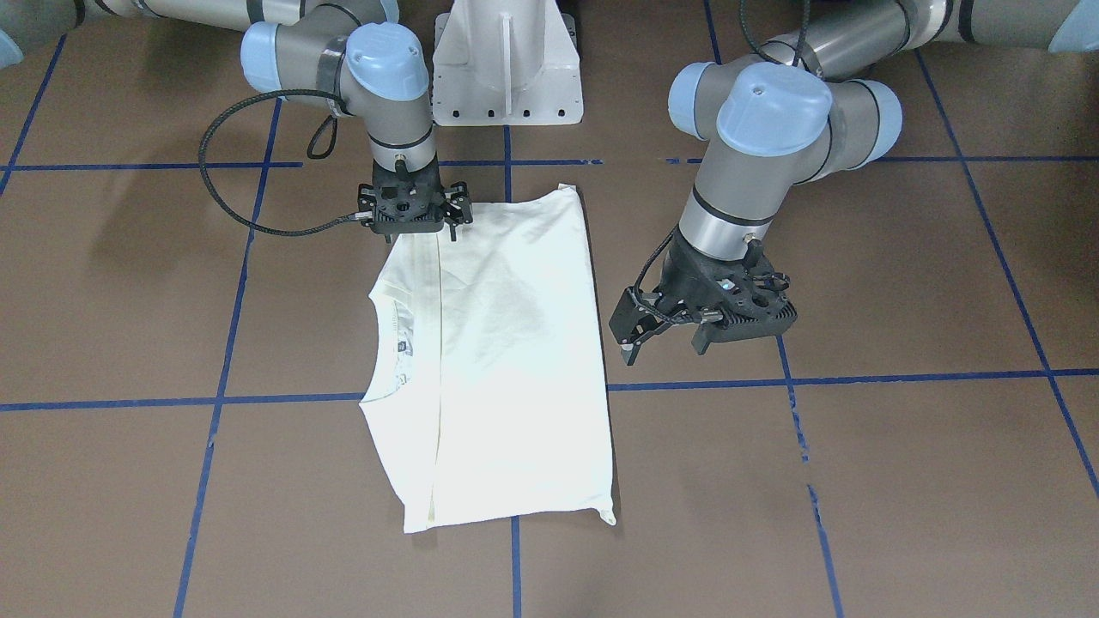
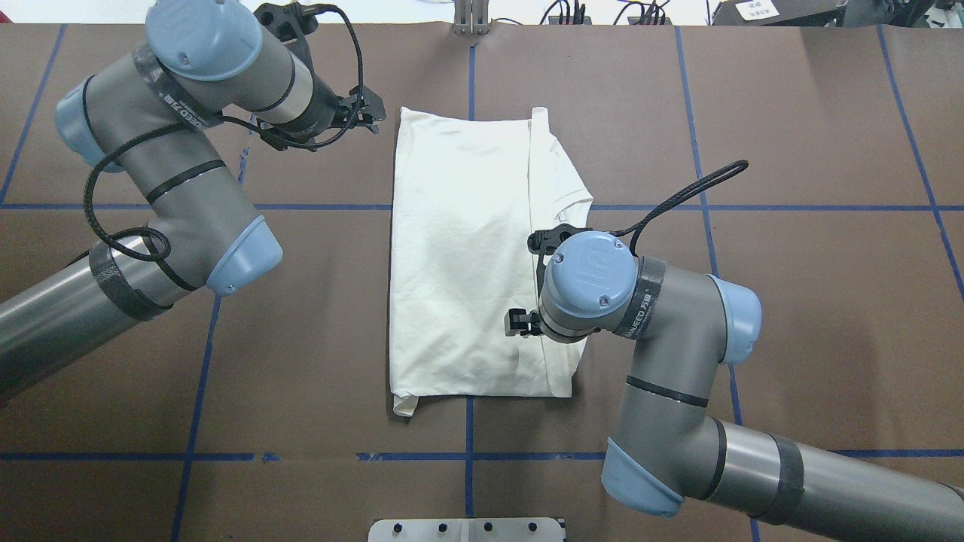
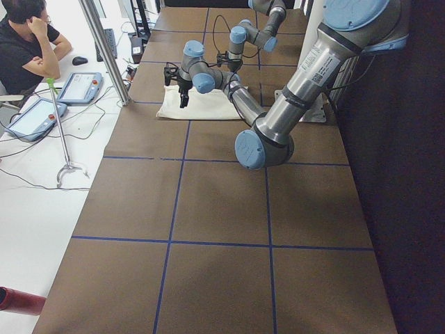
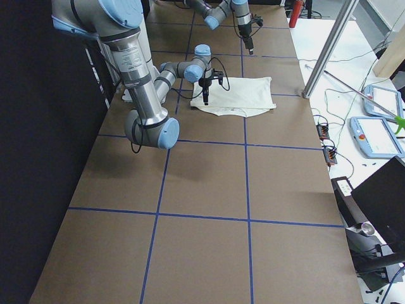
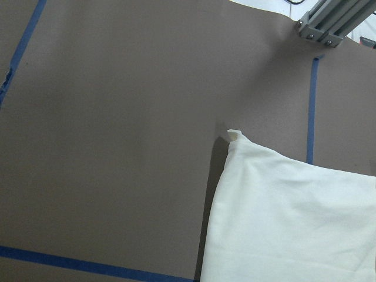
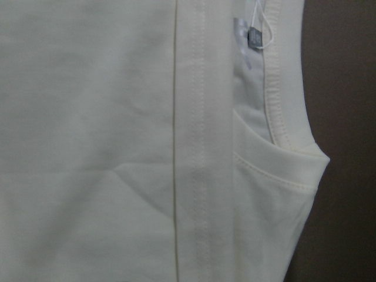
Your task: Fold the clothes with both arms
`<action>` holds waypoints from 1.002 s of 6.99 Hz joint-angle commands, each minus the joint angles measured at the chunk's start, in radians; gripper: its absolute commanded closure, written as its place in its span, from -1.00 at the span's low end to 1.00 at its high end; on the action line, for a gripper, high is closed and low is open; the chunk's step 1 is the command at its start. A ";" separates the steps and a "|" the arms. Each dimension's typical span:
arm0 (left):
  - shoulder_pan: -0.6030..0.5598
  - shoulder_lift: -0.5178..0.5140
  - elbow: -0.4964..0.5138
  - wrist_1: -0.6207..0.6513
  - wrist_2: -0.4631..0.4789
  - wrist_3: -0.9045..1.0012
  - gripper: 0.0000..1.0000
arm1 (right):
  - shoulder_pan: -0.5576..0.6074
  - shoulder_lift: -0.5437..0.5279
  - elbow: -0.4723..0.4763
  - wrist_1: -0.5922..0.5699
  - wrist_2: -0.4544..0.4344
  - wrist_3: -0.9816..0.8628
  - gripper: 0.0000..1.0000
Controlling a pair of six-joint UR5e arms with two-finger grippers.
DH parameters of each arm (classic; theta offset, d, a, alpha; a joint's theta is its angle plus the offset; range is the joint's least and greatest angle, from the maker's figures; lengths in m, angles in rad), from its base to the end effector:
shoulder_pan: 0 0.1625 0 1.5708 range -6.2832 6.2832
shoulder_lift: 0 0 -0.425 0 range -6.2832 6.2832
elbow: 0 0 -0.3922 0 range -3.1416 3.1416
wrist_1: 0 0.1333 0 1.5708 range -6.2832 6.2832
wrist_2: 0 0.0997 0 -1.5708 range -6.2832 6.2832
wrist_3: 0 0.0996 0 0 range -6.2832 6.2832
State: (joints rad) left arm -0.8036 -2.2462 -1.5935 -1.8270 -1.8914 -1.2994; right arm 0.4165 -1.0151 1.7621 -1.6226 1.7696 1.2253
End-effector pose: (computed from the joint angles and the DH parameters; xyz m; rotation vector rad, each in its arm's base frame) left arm 0.4132 -0.5753 0.2154 0.2311 0.9679 -0.3349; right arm -0.5494 -0.3673 0.2682 0.0806 -0.7139 -0.0012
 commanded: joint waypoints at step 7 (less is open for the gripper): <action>0.007 0.002 0.004 -0.015 0.000 -0.004 -1.00 | -0.030 0.015 -0.049 -0.120 0.037 -0.030 -1.00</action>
State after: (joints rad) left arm -0.7973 -2.2449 -1.5904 -1.8411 -1.8926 -1.3037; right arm 0.3856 -0.9959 1.7121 -1.7407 1.8056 1.2001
